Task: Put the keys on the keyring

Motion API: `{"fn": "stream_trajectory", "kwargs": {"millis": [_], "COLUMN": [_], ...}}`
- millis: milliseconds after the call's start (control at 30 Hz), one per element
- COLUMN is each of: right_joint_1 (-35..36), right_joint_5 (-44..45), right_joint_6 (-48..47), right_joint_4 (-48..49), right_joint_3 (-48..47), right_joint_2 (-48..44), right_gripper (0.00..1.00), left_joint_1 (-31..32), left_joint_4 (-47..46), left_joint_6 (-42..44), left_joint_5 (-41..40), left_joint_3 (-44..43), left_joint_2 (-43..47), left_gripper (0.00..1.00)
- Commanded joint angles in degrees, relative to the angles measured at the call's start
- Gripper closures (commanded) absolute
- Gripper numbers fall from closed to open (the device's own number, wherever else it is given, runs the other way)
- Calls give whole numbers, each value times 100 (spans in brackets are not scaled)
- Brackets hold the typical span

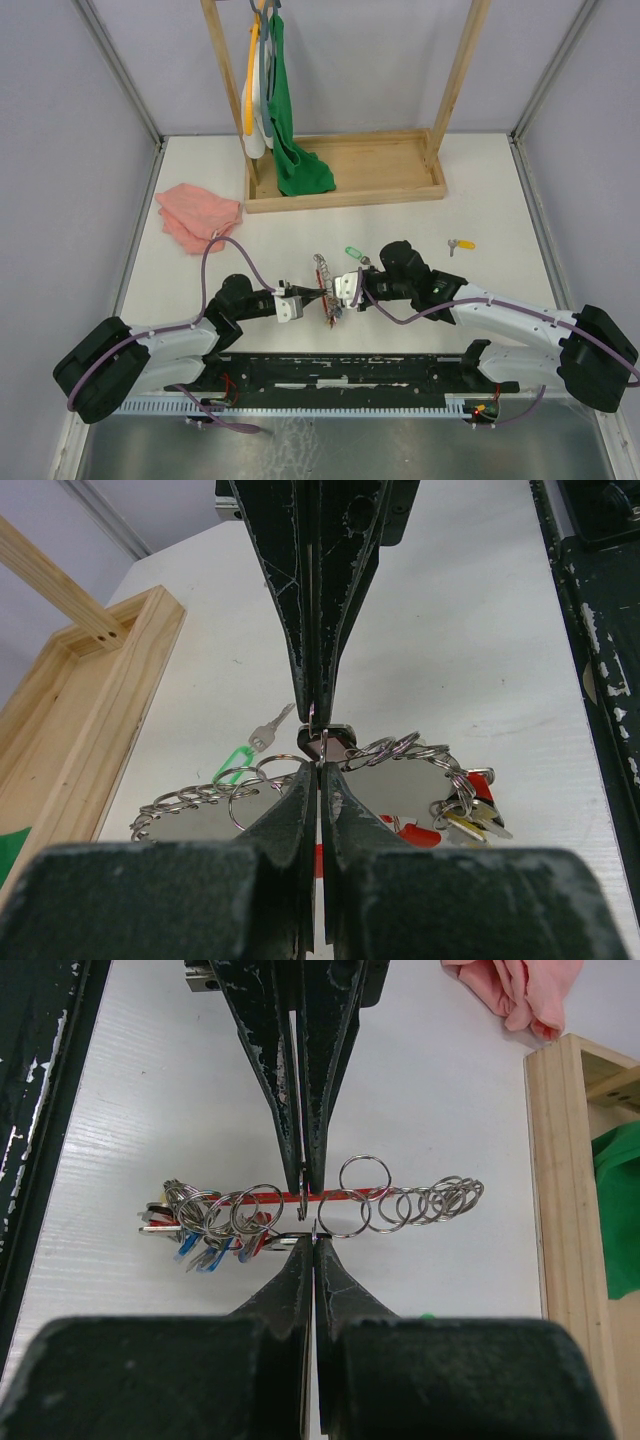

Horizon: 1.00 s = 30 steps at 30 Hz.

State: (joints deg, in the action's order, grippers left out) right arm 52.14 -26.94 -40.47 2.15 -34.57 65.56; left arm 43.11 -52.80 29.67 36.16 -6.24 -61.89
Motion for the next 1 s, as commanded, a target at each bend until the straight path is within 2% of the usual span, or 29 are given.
{"fn": "stream_trajectory", "kwargs": {"millis": [0,167,967], "right_joint_1": [42,42,42], "right_joint_5": [-81,125,-160], "right_joint_6": [-31,-49,30], "right_joint_4": [183,13,18], "right_joint_3": [-203,-214,-227], "right_joint_2": [-108,-137,-231], "right_gripper": [99,99,99], "left_joint_1": [2,4,4], "left_joint_4": [-442,-438,-471], "left_joint_6": [52,56,-6], "left_joint_5": [96,58,69], "left_joint_3": [-264,-255,-275], "left_joint_2": [15,25,-28], "left_gripper": [97,97,97]}}
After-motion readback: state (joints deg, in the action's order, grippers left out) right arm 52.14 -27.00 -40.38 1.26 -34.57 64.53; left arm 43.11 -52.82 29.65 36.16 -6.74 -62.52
